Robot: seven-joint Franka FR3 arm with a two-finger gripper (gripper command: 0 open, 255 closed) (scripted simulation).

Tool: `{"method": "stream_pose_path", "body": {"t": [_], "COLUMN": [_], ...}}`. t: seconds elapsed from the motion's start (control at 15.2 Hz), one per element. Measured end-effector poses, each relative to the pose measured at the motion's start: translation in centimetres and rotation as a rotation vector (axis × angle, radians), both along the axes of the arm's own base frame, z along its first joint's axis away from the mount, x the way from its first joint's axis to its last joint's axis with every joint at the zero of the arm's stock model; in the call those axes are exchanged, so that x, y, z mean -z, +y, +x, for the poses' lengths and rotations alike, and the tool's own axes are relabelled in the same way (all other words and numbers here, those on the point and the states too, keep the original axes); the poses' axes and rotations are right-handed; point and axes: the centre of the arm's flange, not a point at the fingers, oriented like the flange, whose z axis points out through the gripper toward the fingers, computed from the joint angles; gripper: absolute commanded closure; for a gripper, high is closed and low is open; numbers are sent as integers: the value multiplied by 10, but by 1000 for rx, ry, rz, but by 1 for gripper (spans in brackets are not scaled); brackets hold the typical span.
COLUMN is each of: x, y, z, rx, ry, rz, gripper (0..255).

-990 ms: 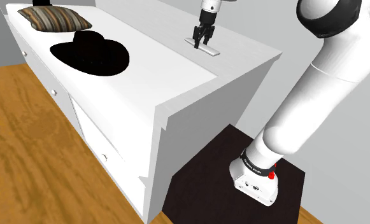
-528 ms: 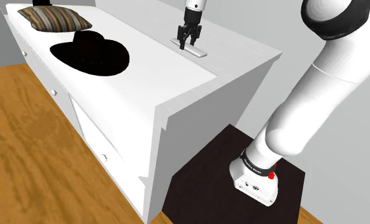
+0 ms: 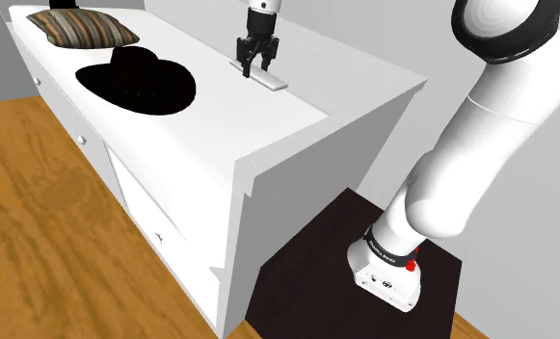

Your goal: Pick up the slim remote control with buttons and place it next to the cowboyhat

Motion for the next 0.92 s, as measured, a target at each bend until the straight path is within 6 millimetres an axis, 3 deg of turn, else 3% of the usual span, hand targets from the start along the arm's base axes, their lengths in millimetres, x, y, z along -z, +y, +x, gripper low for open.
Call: {"method": "stream_pose_path", "body": {"t": [0.92], "x": [-2], "y": [176], "z": [52], "rx": [0], "ry": [-1], "rz": [0], "gripper": [255]}}
